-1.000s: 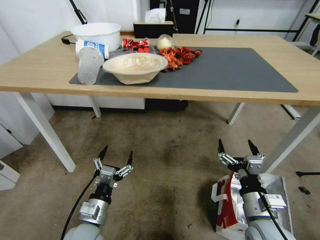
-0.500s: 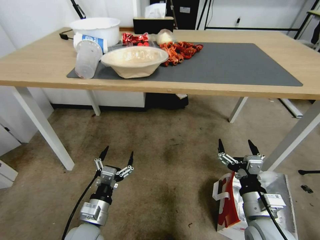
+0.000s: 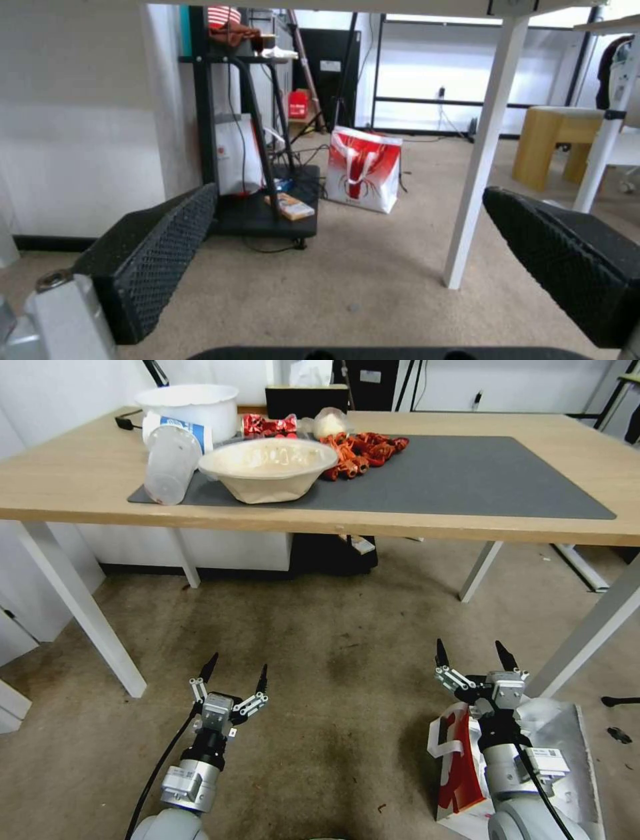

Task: Pick up the food delivery bag from the floor and place it on the table.

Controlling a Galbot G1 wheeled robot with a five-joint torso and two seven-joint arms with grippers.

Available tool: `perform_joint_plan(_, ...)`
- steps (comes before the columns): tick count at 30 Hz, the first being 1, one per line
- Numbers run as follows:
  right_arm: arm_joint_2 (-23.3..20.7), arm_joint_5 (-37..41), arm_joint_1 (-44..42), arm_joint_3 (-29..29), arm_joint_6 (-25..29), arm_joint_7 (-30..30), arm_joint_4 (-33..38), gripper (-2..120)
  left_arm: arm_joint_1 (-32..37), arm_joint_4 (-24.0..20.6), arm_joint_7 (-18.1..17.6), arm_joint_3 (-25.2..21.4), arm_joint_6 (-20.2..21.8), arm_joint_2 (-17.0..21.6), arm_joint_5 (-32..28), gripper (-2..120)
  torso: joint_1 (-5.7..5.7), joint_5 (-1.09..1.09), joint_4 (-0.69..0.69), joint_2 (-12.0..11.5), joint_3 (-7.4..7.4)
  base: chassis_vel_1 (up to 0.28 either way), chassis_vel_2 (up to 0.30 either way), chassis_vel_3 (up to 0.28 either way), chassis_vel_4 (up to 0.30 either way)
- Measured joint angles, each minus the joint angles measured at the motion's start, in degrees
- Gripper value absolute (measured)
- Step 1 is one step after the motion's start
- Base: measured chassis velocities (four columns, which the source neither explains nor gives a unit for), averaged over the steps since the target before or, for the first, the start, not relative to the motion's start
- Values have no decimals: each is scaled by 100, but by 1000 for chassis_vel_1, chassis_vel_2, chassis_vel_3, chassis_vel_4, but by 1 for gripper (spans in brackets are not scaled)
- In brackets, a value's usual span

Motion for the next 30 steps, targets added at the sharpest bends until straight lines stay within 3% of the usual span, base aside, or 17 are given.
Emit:
perform_joint_plan(24, 22, 0, -1, 20, 5, 2, -16, 100, -24, 52, 10, 33, -23, 0, 22, 95, -50, 0, 0, -544, -496, 0, 0, 0, 0)
perform_joint_plan(30, 24, 1, -7, 20, 10, 6, -8, 100, -18, 52, 11, 34, -39, 0, 26, 95, -67, 0, 0, -627, -503, 0, 0, 0, 0)
